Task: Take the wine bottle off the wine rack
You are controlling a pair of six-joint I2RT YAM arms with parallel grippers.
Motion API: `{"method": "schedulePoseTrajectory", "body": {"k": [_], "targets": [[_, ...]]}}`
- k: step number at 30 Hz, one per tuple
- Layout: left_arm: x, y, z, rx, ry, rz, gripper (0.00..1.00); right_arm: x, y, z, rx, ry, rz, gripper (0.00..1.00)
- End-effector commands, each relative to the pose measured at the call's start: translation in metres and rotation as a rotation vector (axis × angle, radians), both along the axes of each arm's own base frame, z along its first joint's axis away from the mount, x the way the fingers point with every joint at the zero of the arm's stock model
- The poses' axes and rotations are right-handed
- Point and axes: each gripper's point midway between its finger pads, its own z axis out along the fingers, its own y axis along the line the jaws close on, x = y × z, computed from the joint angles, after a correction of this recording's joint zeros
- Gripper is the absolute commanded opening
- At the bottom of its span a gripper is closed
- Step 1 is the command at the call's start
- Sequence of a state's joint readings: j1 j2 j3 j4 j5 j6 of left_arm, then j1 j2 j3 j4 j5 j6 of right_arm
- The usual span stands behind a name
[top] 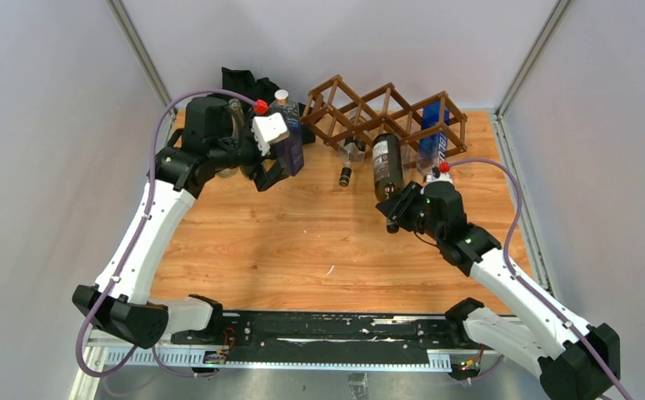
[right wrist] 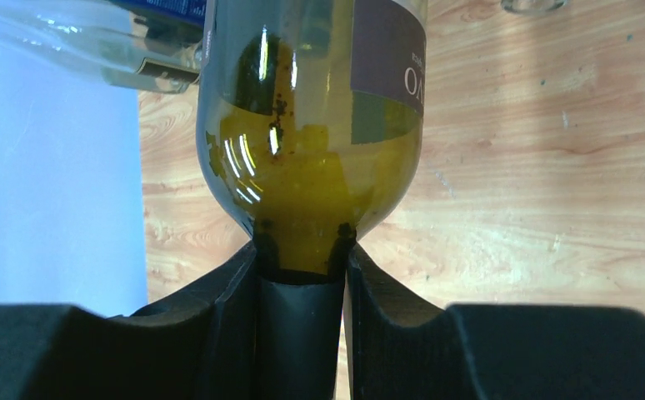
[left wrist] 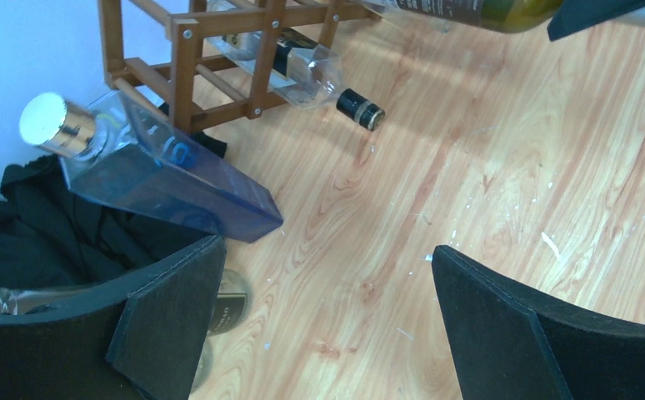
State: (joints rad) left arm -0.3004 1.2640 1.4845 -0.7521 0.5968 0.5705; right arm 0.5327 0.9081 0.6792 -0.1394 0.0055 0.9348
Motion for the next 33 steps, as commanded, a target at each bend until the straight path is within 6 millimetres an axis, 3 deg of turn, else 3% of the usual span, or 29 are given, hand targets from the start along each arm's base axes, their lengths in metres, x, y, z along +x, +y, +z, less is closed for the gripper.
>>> {"method": "schedulePoseTrajectory", "body": {"k": [1,9,16,20,25,33], "targets": [[-0.013,-0.005,-0.016,0.112,-0.036,-0.073,1.0,-0.014,0.01,0.032,0.058,-0.075,0.09,0.0],[-0.039,-0.013,-0.048,0.298,-0.137,-0.244,1.0,-0.037,0.031,0.054,0.011,-0.063,0.303,0.0],[-0.056,-0.028,-0.069,0.394,-0.188,-0.359,1.0,-0.059,0.062,0.068,-0.054,-0.018,0.506,0.0],[-0.063,-0.041,-0.069,0.438,-0.254,-0.438,1.0,-0.073,0.08,0.071,-0.066,0.049,0.618,0.0],[-0.079,-0.059,-0.031,0.353,-0.364,-0.521,1.0,-0.096,0.098,0.078,-0.073,0.15,0.746,0.0],[-0.113,-0.066,-0.062,0.401,-0.363,-0.628,1.0,-0.11,0.134,0.092,-0.069,0.186,0.882,0.0]]}}
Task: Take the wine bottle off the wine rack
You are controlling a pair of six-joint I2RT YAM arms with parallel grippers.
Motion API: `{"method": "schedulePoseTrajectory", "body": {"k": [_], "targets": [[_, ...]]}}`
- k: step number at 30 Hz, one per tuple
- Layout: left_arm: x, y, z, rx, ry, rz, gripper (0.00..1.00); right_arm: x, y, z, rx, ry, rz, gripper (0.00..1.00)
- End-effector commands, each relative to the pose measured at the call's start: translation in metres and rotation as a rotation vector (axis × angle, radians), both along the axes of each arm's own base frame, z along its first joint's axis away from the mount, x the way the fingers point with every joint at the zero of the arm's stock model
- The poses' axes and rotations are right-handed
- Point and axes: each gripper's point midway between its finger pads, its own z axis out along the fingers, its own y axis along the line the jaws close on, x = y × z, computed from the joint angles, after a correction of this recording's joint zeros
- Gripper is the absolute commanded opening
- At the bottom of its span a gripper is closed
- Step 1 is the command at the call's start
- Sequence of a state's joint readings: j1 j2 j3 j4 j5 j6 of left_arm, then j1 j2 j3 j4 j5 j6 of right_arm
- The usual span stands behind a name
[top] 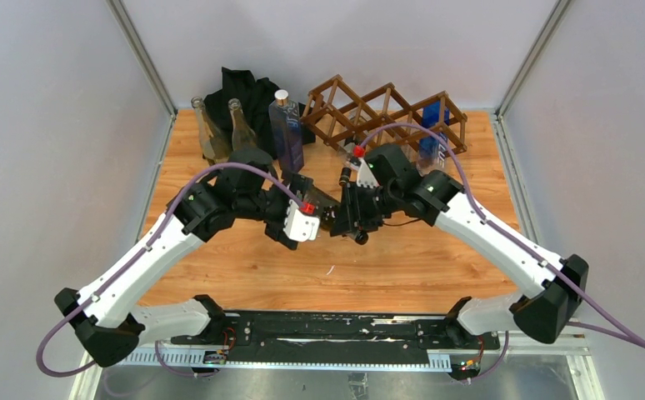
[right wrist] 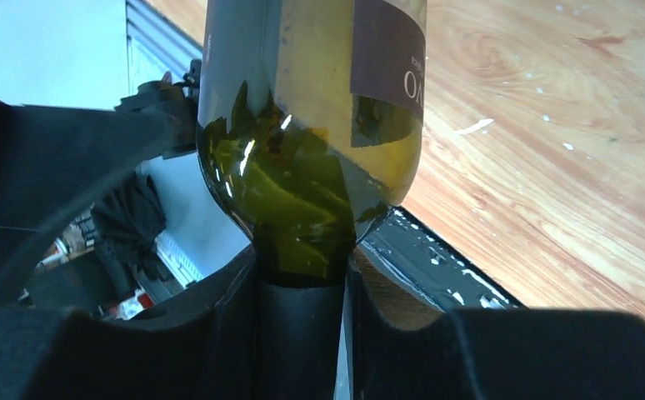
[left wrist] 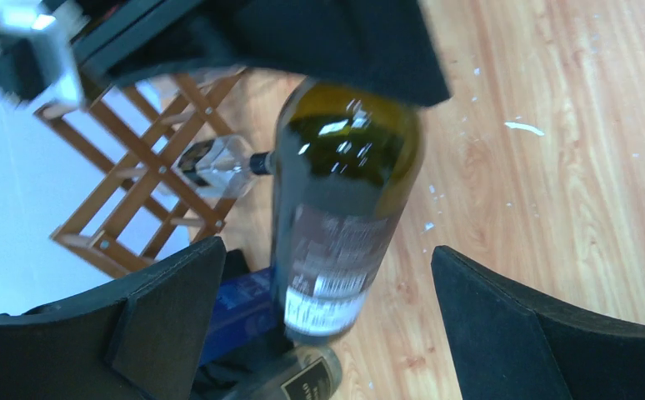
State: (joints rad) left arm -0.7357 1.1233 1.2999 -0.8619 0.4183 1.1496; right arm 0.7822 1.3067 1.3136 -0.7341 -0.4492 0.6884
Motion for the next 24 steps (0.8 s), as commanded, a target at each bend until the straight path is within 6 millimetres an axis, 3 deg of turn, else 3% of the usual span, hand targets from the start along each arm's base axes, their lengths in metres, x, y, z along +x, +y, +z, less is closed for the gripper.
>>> {"method": "schedulePoseTrajectory", "body": {"k": [1,7,16,20,24], "targets": [[-0.019,-0.003,-0.021,0.034,0.027,-0.049,1.0,-0.01,0.03,0.039,0.109,-0.053,0.133,0.0],[-0.026,0.004,-0.037,0.059,0.056,-0.033,1.0,-0.02,0.059,0.047,0.145,-0.033,0.226,0.0],[-0.026,0.009,-0.052,0.089,0.083,-0.003,0.96,-0.022,0.083,0.064,0.211,-0.047,0.274,0.0],[-0.024,0.009,-0.055,0.082,0.087,0.018,0.83,-0.025,0.085,0.066,0.244,-0.042,0.278,0.0],[-0.013,0.01,-0.05,0.053,0.037,0.065,0.53,-0.027,0.081,0.063,0.252,-0.044,0.275,0.05]]}}
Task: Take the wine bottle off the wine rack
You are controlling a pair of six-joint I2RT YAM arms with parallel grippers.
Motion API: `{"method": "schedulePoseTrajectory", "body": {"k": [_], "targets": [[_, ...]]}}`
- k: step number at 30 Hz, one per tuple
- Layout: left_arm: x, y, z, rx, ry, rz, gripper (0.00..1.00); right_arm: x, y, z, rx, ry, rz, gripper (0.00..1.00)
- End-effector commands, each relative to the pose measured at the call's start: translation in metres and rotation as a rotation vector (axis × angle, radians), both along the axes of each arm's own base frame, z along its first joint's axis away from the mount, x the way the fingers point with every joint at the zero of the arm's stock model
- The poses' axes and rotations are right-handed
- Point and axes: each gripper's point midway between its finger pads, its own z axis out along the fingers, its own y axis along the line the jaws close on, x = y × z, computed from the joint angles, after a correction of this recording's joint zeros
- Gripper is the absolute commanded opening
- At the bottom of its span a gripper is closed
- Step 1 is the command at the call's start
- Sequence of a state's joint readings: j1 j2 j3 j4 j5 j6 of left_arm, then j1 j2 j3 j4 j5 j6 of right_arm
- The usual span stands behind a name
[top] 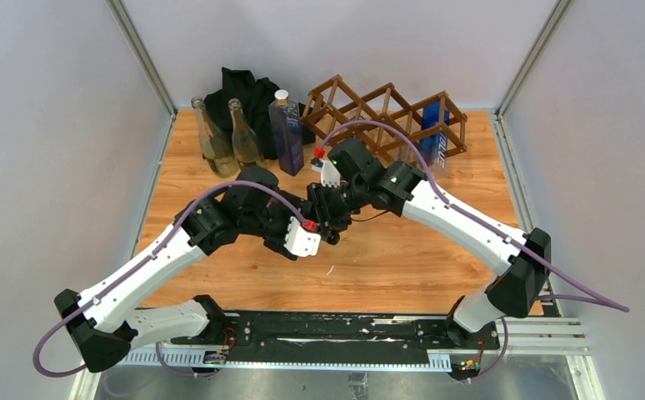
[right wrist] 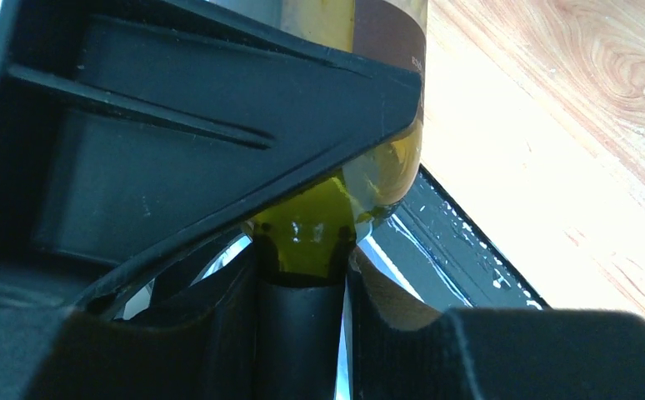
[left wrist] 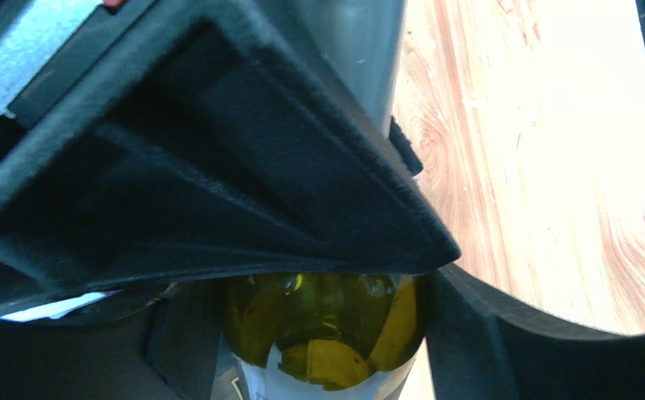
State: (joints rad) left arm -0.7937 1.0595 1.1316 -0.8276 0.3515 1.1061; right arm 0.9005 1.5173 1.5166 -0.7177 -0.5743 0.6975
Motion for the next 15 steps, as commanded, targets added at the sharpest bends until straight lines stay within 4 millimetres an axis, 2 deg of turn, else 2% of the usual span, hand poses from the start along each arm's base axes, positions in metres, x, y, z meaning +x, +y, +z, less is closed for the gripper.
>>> {"method": "schedulePoseTrajectory", "body": {"k": [1,2,4,5,7,9,11,15], "targets": [[0.009,0.001,-0.001,-0.026,-0.037,0.057,0.43,-0.006,0.013,0.045,0.197,-0.095,0.066,0.12],[0.012,0.001,0.002,-0.034,-0.059,0.064,0.32,-0.006,0.011,0.044,0.195,-0.091,0.064,0.19],[0.02,0.002,0.008,-0.059,-0.112,0.089,0.04,-0.003,0.005,0.043,0.193,-0.091,0.048,0.38],[0.026,0.001,0.014,-0.089,-0.139,0.119,0.0,-0.001,0.001,0.041,0.192,-0.092,0.038,0.47],[0.031,0.001,0.022,-0.109,-0.168,0.142,0.0,0.007,-0.009,0.042,0.192,-0.106,0.004,0.62],[0.032,0.0,0.028,-0.136,-0.159,0.164,0.0,0.019,-0.023,0.043,0.193,-0.128,-0.04,0.72],[0.031,-0.002,0.033,-0.169,-0.134,0.186,0.0,0.032,-0.038,0.045,0.195,-0.156,-0.096,0.79],[0.03,-0.005,0.048,-0.269,-0.081,0.229,0.0,0.05,-0.067,0.044,0.189,-0.221,-0.201,0.8]]}}
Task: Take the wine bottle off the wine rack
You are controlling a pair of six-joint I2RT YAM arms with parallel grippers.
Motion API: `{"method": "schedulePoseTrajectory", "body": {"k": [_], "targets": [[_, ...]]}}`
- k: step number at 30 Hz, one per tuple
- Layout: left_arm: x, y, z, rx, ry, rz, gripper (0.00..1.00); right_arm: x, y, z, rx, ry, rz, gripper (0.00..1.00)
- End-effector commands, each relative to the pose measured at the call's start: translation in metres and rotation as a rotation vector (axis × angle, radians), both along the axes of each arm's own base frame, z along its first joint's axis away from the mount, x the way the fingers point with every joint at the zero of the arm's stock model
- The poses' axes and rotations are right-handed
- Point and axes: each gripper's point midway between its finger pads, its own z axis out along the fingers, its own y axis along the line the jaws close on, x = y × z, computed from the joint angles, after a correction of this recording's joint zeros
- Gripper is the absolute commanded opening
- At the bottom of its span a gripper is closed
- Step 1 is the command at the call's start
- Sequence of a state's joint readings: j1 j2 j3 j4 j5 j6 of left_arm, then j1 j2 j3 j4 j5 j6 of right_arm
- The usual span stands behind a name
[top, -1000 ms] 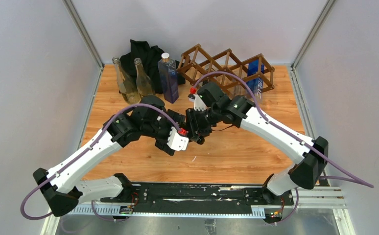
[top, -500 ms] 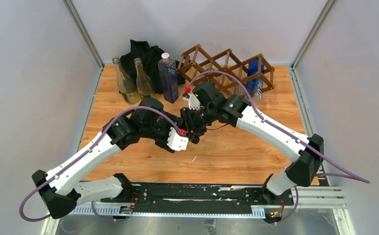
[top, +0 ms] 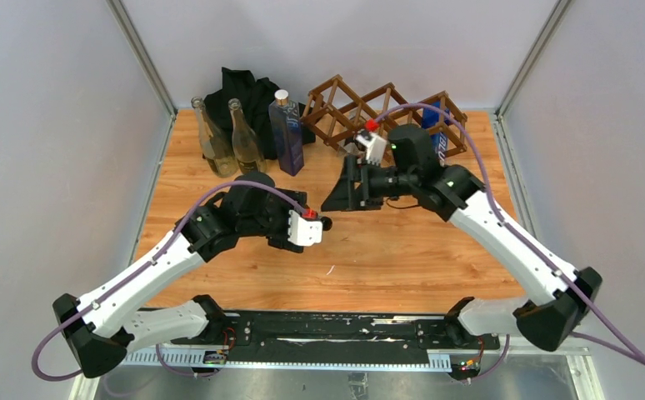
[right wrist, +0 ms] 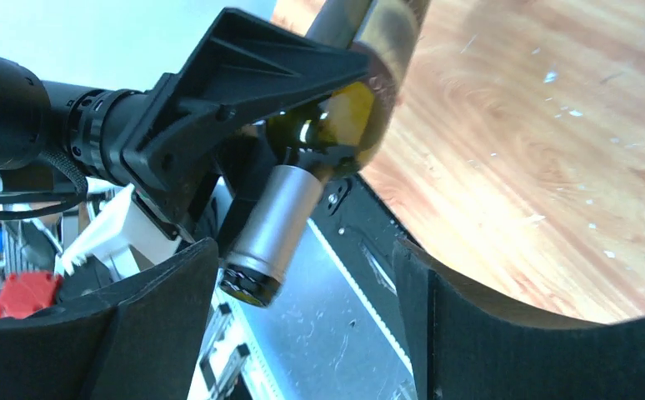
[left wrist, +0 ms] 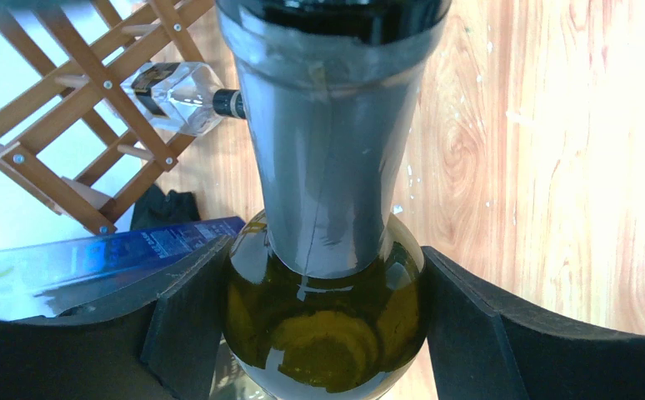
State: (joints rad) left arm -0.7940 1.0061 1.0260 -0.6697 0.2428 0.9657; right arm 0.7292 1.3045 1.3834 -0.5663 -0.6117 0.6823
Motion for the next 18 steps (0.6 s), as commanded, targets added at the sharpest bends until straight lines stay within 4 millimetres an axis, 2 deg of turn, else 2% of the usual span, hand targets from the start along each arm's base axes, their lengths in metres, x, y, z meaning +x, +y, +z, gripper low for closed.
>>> {"method": "schedulePoseTrajectory", "body": {"k": [1,5,9,14,18], "targets": [[0.012,-0.012,0.058,-0.225,-0.06,0.072,0.0,0.018,-0.029,-0.001,0.005,-0.077,-0.102,0.81],[0.022,-0.011,0.086,-0.394,0.047,0.164,0.0,0.033,-0.054,-0.011,-0.019,-0.14,-0.214,0.83],[0.04,-0.006,0.121,-0.582,0.21,0.274,0.0,0.042,-0.059,-0.016,0.011,-0.246,-0.253,0.87],[0.062,0.004,0.142,-0.749,0.417,0.378,0.0,0.045,-0.038,-0.007,0.123,-0.406,-0.203,0.9],[0.061,0.002,0.145,-0.825,0.588,0.391,0.0,0.036,0.001,-0.004,0.105,-0.536,-0.086,0.91]]}}
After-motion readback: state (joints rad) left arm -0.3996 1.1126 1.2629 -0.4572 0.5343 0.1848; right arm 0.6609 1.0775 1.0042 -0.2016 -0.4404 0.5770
